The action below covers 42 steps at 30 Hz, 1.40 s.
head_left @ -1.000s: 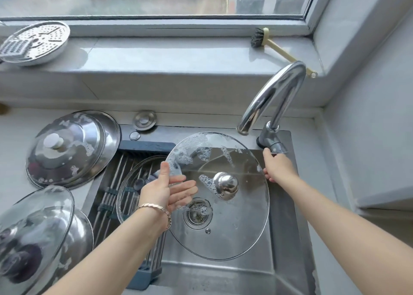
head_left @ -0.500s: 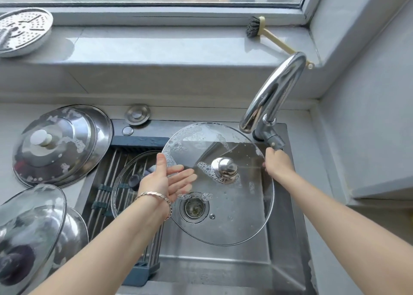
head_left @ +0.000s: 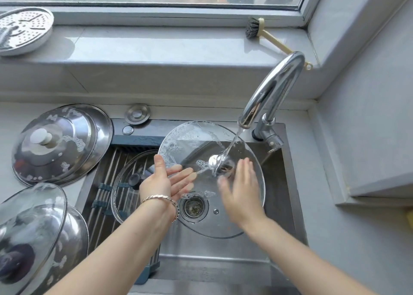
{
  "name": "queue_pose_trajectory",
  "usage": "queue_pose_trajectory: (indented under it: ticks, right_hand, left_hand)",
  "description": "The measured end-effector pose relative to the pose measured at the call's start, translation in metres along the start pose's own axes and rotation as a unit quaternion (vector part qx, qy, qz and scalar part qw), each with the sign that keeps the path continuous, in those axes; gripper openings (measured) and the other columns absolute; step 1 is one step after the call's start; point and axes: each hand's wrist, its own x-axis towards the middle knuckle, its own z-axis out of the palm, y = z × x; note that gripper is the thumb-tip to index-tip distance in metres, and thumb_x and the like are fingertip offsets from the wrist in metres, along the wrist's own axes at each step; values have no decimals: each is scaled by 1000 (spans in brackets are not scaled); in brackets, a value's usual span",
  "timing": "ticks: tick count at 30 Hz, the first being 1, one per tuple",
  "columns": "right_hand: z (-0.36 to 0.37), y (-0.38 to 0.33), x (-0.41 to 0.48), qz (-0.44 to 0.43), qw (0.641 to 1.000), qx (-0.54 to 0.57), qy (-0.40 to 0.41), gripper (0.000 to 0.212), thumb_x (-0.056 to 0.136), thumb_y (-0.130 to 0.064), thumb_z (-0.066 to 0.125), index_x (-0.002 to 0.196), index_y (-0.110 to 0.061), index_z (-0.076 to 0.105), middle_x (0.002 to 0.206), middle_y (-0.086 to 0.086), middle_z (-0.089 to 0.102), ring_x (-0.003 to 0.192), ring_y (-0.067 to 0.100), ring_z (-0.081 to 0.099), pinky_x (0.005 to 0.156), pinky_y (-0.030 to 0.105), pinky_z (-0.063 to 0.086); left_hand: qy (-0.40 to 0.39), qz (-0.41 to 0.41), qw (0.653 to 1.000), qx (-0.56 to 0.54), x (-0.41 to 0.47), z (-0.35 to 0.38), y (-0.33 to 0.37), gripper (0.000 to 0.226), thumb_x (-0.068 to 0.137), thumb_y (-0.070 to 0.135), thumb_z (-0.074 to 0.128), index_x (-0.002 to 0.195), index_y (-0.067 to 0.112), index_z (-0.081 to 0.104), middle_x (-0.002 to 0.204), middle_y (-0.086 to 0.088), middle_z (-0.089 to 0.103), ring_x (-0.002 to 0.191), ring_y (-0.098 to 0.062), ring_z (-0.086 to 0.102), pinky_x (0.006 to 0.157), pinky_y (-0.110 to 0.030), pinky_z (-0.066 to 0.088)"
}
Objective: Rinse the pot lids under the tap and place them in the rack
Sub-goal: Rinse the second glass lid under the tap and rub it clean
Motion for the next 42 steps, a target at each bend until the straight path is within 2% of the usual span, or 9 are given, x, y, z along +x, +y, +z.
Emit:
queue_pose_trajectory:
  ticks: [3,8,12,16,21,25,29,38,42]
  right_hand:
    - [14,-14,-21,-53,998,-35,-26,94,73,-66,0,142,-6,-22,143,-2,-36,137,11,-32,112,25,-20]
    - [-6,-13,5,102,995,6,12,76,94,-53,13,147,-3,-7,156,12,-14,144,18,-14,118,30,-10]
    - [7,-39,-23,-41,996,-76,24,95,73,-65,-3,143,-3,-17,144,4,-33,137,13,-30,110,26,-22]
    - [-9,-22,4,75,997,-30,8,100,78,-73,16,148,-6,-7,156,11,-13,144,19,-15,116,31,-9]
    - [11,-33,-35,-73,994,-75,-36,103,72,-78,-2,142,-6,-22,144,5,-36,138,15,-30,112,27,-20]
    - [1,-15,-21,42,998,-34,-35,84,90,-62,11,145,-4,-16,153,13,-23,142,20,-23,117,32,-12]
    - [21,-23,-51,-134,986,-99,2,85,86,-64,-4,144,-3,-12,150,19,-21,140,23,-26,113,32,-16]
    - [23,-18,-59,-312,946,-92,1,53,99,-35,16,136,-2,32,145,14,30,138,26,23,112,41,26]
    - [4,-37,-27,-306,947,-96,-17,55,97,-34,16,145,-8,26,154,13,21,145,22,11,118,31,2]
  left_hand:
    - [17,15,1000,-6,-5,-3,-2,55,90,52,37,81,2,58,53,-4,69,46,-14,67,43,-22,54]
    - [29,27,999,-31,-12,-12,-2,56,89,54,38,84,2,60,54,-4,70,49,-14,69,39,-21,53]
    - [25,15,998,-58,-16,-11,-3,55,91,53,34,82,4,57,53,-3,69,47,-13,67,38,-18,50]
    - [37,16,997,-64,-17,-15,-2,57,91,53,37,83,1,58,51,-4,69,45,-14,67,37,-19,51]
    - [47,8,997,-65,-19,-20,-6,55,91,53,36,83,2,55,49,-3,68,44,-14,67,38,-19,52]
    - [51,3,996,-72,-22,-22,-9,54,91,52,37,79,2,55,48,-4,67,43,-14,66,37,-19,51]
    - [43,1,997,-68,-24,-19,-13,54,91,52,37,81,2,54,49,-4,68,44,-15,67,40,-21,53]
    - [44,-3,998,-52,-31,-14,-17,54,91,51,38,80,3,57,51,-5,68,44,-13,66,43,-21,53]
    - [44,6,999,8,-46,-6,-24,53,91,49,39,70,6,60,43,-1,64,37,-10,62,37,-18,50]
